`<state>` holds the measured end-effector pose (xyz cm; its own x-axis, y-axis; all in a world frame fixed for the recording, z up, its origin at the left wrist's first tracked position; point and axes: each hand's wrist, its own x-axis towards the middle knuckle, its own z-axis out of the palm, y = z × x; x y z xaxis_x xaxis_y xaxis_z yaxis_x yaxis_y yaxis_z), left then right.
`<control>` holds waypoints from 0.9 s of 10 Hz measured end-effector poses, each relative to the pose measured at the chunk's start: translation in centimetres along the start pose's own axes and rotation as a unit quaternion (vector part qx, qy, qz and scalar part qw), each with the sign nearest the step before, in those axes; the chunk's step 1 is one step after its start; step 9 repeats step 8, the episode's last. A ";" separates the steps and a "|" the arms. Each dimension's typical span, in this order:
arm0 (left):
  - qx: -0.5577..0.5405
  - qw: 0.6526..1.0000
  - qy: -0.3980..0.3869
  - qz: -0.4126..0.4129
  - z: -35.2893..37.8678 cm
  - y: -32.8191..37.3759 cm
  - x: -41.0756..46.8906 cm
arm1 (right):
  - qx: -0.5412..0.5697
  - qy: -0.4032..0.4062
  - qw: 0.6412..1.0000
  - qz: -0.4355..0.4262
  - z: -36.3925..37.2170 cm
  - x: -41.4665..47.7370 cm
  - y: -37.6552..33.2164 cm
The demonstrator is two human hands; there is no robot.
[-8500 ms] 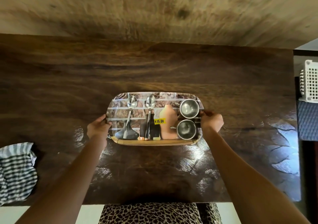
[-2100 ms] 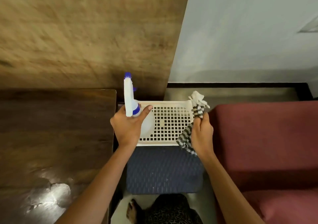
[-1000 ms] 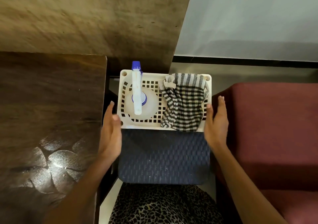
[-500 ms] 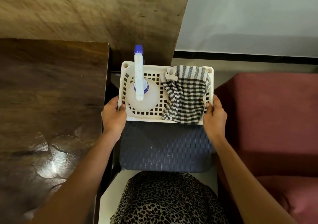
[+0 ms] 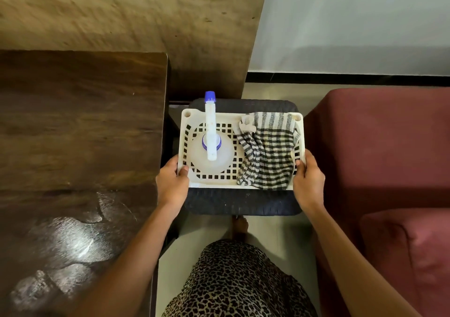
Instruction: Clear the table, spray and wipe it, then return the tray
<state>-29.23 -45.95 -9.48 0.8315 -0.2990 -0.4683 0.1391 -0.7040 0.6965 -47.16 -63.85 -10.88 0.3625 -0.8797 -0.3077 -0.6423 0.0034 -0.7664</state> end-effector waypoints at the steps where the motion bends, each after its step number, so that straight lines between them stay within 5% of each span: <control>1: 0.002 1.000 -0.002 0.004 -0.1 -0.2 0.2 | 0.004 0.002 1.000 0.002 0.0 -0.3 0.0; 5: 0.040 0.999 0.014 0.029 0.2 -0.1 -0.6 | 0.004 0.002 1.000 -0.001 0.2 -0.5 0.5; 9: 0.076 0.985 0.044 0.150 -1.3 0.4 -2.3 | -0.074 0.021 0.995 -0.071 -0.3 -1.9 -1.0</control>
